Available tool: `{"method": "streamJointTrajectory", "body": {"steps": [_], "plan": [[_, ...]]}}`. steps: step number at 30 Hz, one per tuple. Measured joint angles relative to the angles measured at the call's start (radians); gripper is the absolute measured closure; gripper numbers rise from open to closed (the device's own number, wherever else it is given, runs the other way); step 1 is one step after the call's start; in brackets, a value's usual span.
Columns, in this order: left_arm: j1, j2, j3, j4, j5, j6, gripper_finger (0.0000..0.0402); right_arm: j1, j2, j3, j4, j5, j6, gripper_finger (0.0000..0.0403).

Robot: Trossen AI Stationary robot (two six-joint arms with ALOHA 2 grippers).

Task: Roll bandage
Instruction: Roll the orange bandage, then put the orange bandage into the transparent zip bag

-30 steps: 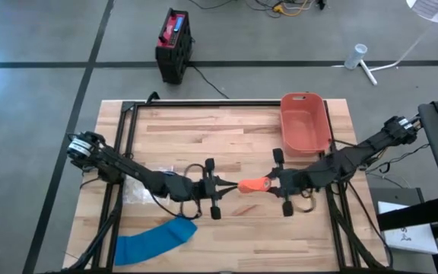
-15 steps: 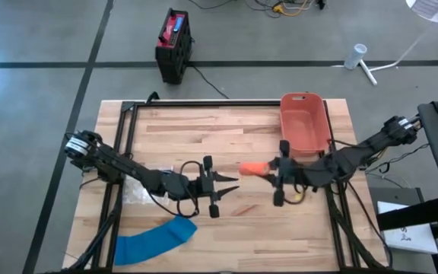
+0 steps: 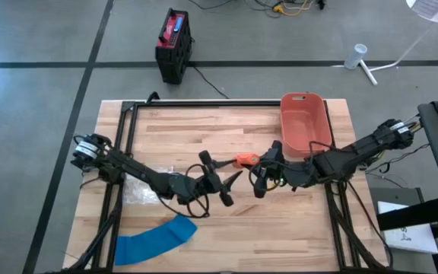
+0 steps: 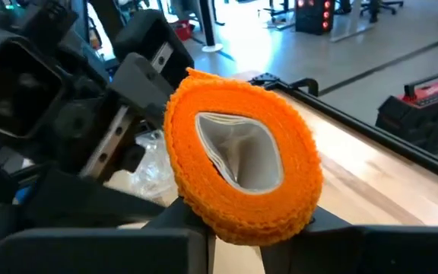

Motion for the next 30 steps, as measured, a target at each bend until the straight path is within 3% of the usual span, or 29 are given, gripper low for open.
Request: {"method": "streamJointTrajectory", "body": {"steps": [2,9,13,16,18,26,30], "plan": [[0.0,0.003,0.003,-0.002,-0.069,0.009,0.0221,0.001,-0.002,0.001,0.012,-0.005,-0.002,0.0343],[0.001,0.001,0.002,-0.03,-0.144,0.01,0.0241,0.001,-0.01,0.002,0.068,-0.026,-0.004,0.0348],[0.0,0.0,-0.009,-0.178,-0.337,-0.025,0.0248,0.008,-0.034,0.006,0.087,-0.103,-0.002,0.0344],[-0.01,-0.025,-0.009,-0.322,-0.346,-0.123,0.0249,0.031,-0.079,0.008,0.037,-0.117,-0.04,0.0346],[-0.037,-0.066,-0.004,-0.504,-0.293,-0.282,0.0249,0.042,-0.107,0.008,-0.012,-0.088,-0.072,0.0349],[-0.049,-0.177,-0.004,-1.364,0.307,-1.272,0.0249,0.101,-0.2,-0.021,-0.28,-0.02,-0.024,0.035],[-0.044,-0.166,-0.015,-1.661,0.427,-1.642,0.0249,0.11,-0.19,-0.063,-0.276,-0.026,0.005,0.0349]]}}
